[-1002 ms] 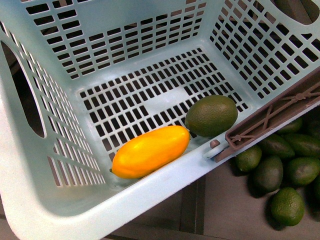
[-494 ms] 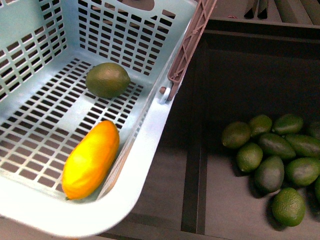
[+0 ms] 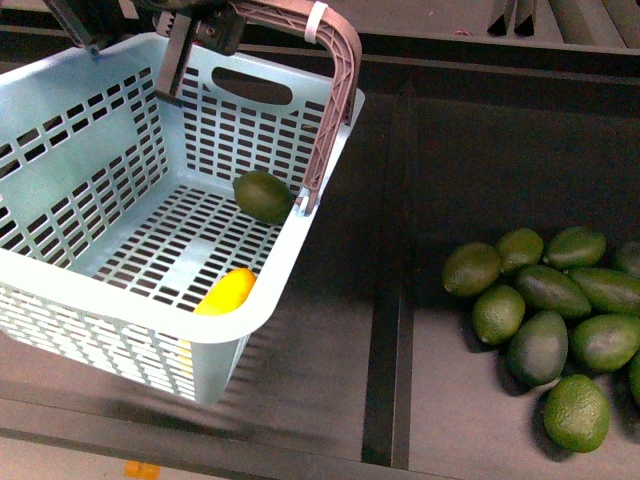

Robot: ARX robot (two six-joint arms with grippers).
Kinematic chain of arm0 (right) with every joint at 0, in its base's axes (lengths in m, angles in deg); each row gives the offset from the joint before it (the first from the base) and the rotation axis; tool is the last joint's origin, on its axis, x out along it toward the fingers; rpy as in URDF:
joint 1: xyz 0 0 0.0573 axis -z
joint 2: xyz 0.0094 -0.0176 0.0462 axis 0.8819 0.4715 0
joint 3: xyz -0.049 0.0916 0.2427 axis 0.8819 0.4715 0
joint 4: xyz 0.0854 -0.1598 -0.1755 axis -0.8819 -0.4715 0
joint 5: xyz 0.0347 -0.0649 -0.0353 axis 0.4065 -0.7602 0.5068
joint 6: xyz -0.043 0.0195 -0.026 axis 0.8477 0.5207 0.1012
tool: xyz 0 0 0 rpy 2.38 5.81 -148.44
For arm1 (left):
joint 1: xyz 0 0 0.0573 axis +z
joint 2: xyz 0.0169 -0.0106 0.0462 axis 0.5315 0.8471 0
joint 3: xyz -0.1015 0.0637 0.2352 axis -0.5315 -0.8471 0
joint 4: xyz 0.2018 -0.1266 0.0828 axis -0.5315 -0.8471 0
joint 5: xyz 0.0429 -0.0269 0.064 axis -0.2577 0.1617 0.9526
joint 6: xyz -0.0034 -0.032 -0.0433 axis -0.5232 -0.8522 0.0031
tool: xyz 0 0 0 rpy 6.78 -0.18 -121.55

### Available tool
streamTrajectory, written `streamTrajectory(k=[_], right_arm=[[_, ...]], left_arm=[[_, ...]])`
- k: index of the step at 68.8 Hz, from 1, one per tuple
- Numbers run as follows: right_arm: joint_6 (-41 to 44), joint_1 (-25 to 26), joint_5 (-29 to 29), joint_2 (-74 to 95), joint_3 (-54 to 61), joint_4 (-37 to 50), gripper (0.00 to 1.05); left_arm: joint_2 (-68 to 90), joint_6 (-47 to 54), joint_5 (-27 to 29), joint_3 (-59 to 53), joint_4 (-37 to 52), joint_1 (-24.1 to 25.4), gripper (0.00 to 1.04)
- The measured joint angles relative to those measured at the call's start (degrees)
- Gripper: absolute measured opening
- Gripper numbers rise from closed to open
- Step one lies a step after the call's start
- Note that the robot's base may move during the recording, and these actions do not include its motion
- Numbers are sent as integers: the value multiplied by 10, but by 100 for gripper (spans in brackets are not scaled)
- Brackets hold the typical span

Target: Pick mango and avocado into basket

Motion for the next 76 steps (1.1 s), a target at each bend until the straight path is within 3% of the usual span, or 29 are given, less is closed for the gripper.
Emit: streamTrajectory(k=[15,39,57,68,76], right_arm=[[0,0,0,0,0,0,96],[0,0,0,0,0,0,96],[0,0,0,0,0,0,96],[0,0,0,0,0,0,96],[0,0,0,0,0,0,96]], left_arm=[[68,4,-44,40,13,1,13],[65,-1,-56,13,33,7,13],[7,-4,-22,-87,44,12,62],[-75,-43,30,-158,63,13,96],[-165,-69,67,-216,27,9,96]])
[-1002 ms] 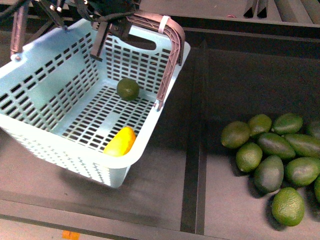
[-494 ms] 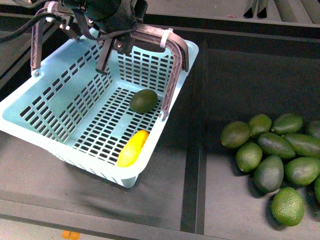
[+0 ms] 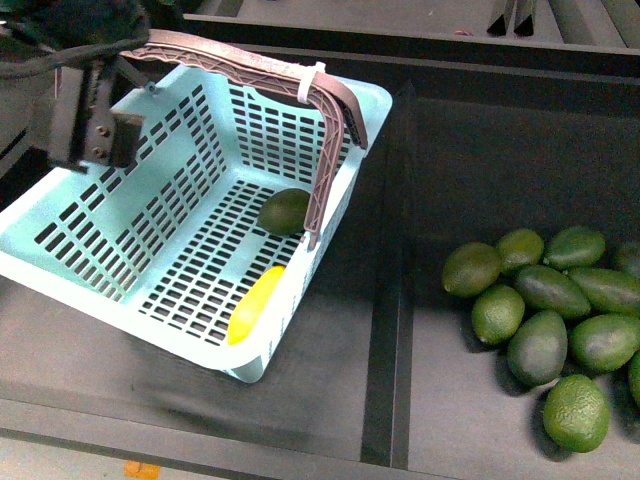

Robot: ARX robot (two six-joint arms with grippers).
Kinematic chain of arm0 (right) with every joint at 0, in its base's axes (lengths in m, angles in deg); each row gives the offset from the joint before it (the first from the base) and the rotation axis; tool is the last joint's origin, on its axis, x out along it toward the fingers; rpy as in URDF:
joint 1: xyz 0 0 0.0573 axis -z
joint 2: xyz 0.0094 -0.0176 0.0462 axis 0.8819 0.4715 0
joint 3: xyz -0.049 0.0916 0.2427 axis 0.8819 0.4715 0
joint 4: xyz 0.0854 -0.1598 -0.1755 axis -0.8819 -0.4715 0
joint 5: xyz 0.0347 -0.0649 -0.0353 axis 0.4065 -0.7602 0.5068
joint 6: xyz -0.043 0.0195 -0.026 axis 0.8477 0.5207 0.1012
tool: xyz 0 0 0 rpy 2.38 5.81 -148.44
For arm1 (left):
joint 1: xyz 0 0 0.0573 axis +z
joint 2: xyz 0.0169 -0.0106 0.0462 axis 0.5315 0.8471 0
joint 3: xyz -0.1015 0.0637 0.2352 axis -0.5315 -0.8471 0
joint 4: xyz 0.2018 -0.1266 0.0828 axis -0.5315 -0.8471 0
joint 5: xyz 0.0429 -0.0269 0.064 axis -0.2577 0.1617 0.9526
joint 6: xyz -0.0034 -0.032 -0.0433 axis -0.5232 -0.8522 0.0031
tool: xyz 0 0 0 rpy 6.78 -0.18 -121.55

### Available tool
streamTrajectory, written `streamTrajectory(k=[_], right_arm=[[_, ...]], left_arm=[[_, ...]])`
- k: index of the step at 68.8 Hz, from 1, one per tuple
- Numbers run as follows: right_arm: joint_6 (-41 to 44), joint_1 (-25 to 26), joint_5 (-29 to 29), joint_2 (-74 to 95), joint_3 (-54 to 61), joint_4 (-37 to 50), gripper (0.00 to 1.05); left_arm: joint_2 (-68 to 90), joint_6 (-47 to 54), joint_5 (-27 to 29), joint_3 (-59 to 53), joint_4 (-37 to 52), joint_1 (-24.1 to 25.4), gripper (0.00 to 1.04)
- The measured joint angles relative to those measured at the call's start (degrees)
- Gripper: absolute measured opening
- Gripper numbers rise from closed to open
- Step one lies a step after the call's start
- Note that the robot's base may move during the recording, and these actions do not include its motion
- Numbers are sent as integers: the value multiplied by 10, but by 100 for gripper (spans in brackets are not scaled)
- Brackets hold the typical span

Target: Pick mango and avocado into basket

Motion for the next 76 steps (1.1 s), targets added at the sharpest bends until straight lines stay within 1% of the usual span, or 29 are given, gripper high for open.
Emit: streamTrajectory(k=[6,8,20,22,23,24,26,27,28,29,32,35,36,38,39,40,43,46,49,52,55,72,76], right_arm=[[0,0,0,0,0,0,96],[0,0,0,0,0,0,96],[0,0,0,0,0,0,96],[0,0,0,0,0,0,96],[0,0,0,0,0,0,96],[0,0,0,0,0,0,96],[0,0,0,0,0,0,96],[0,0,0,0,0,0,96],[0,0,-1,0,0,0,96],[0,0,0,0,0,0,96],[0,0,0,0,0,0,96],[0,0,0,0,0,0,96],[0,0,0,0,0,0,96],[0,0,0,0,0,0,96],[0,0,0,0,0,0,96],[0,0,0,0,0,0,96],[0,0,0,0,0,0,96],[0,0,0,0,0,0,96],[0,0,0,0,0,0,96],[0,0,0,0,0,0,96],[0,0,0,0,0,0,96],[0,0,0,0,0,0,96],[0,0,0,0,0,0,96]], left_arm=[[-63,-8,42,-36,-79,-6,96],[-72,-9,47,-41,-95,-7,96],[-87,-3,50,-44,-99,-9,96],[-87,59,40,-75,-16,-6,91],[-89,95,31,-99,49,-3,88],[-91,161,19,-133,128,1,83],[-94,234,10,-172,209,6,79],[-100,338,-3,-225,316,15,73],[-105,428,-9,-261,394,23,68],[-114,483,-15,-290,462,30,64],[-146,635,-25,-333,559,48,54],[-182,722,-35,-359,604,63,45],[-196,758,-40,-367,610,68,41],[-214,792,-47,-381,614,76,36],[-227,817,-54,-395,614,82,31],[-233,823,-56,-401,614,85,28],[-261,864,-77,-440,607,102,12],[-283,875,-87,-460,601,112,2],[-306,881,-97,-474,595,121,2],[-314,886,-106,-495,620,131,2],[-328,888,-115,-516,619,141,2],[-475,892,-151,-567,517,178,2],[-520,894,-195,-575,482,214,2]])
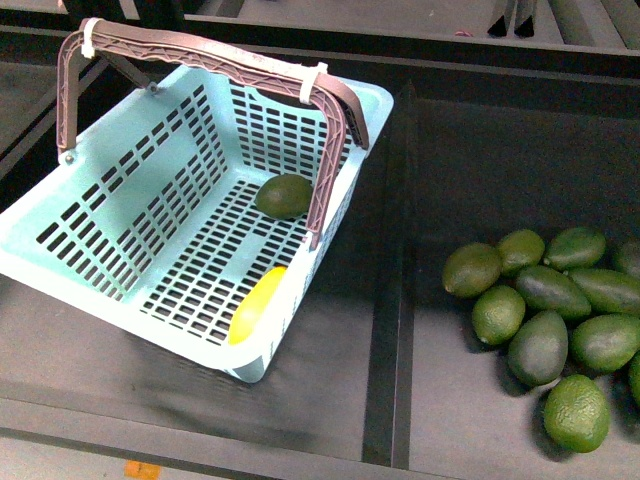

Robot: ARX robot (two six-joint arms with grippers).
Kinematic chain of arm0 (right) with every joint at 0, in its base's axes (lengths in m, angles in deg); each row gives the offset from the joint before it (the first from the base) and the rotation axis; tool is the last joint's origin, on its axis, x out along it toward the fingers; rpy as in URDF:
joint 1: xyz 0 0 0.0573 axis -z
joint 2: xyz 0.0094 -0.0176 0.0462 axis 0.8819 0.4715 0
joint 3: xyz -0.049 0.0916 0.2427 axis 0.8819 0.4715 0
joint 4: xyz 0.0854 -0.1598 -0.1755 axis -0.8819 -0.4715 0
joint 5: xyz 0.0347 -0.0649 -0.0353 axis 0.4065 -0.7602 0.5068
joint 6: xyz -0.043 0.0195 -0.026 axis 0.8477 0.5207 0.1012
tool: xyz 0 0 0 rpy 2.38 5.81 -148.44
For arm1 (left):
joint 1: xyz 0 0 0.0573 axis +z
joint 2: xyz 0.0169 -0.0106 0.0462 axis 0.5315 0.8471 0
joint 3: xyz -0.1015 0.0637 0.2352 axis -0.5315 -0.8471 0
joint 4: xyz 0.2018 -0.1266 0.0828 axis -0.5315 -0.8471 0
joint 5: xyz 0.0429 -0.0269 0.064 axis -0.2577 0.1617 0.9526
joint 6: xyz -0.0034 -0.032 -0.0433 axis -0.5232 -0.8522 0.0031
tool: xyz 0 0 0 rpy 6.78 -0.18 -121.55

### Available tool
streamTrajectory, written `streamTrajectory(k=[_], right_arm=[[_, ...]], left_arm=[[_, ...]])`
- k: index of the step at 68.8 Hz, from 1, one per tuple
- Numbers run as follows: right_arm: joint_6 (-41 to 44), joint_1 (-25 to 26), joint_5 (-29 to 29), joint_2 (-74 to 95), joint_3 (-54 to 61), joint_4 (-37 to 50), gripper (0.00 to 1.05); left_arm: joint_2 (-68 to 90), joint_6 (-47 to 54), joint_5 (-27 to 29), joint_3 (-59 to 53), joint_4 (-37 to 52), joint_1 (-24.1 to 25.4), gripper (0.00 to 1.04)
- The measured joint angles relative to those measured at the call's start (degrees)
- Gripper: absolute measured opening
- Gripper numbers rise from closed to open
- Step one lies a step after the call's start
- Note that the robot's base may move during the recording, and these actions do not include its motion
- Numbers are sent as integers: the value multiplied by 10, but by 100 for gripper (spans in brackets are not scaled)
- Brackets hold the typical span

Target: Pick mango and avocado into basket

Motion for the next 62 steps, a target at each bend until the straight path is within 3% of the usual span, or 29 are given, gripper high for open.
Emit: streamTrajectory(k=[34,62], right_arm=[[0,0,0,0,0,0,96],[0,0,0,0,0,0,96]], left_arm=[[-269,1,-6,-14,-240,14,2],[-381,1,-6,-14,-351,14,2]])
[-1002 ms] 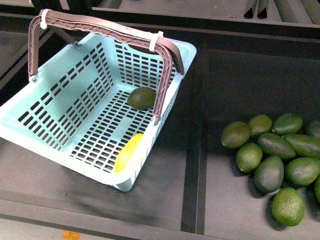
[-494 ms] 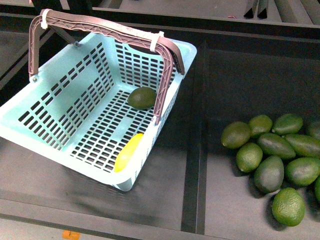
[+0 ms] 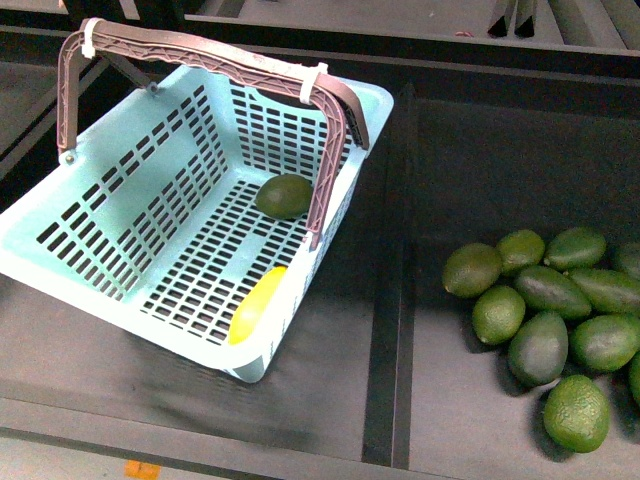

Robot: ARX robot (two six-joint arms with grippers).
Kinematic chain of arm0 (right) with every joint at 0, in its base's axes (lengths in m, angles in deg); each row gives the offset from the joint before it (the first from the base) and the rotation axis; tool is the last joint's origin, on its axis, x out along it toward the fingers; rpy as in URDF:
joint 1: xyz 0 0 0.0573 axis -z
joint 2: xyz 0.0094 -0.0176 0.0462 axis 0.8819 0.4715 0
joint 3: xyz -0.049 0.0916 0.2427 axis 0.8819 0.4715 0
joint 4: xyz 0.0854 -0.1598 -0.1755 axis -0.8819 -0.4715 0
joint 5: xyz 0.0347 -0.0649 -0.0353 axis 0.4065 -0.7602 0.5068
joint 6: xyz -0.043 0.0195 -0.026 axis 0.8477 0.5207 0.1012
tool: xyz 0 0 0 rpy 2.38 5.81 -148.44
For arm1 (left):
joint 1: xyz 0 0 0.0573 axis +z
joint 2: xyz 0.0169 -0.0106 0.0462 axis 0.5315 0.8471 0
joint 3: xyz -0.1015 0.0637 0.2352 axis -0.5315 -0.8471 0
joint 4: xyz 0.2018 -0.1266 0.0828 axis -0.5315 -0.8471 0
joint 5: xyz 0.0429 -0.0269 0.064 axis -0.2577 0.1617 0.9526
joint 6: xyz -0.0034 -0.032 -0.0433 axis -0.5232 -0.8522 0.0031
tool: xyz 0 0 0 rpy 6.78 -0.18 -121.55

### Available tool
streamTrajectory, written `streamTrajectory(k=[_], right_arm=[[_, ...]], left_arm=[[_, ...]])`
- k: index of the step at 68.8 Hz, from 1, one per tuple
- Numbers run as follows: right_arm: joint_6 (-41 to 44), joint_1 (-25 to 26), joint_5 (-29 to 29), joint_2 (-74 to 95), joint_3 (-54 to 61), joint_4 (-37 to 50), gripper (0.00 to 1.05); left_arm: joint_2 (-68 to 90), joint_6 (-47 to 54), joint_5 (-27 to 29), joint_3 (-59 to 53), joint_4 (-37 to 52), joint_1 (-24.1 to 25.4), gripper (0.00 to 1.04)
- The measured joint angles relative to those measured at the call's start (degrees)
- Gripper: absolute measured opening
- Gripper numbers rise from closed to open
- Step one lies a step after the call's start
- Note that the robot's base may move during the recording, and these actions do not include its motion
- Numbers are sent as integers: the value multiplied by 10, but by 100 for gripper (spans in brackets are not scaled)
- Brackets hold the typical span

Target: Pick mango and avocado into basket

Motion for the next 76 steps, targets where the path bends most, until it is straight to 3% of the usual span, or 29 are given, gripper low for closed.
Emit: streamTrajectory(k=[8,14,52,56,58,76], right_arm=[[0,0,0,0,0,0,96],[0,0,0,0,0,0,96],[0,0,0,0,0,0,96],[0,0,0,0,0,0,96],[0,0,0,0,0,0,96],[0,0,0,0,0,0,96]], left_arm=[[-27,0,0,0,-27,0,2],[-108,0,0,0,-117,0,2],[-118,0,0,0,-122,0,3],[-118,0,0,0,-122,0,17],[-118,0,0,0,-122,0,28],[-118,0,0,0,-122,0,88]])
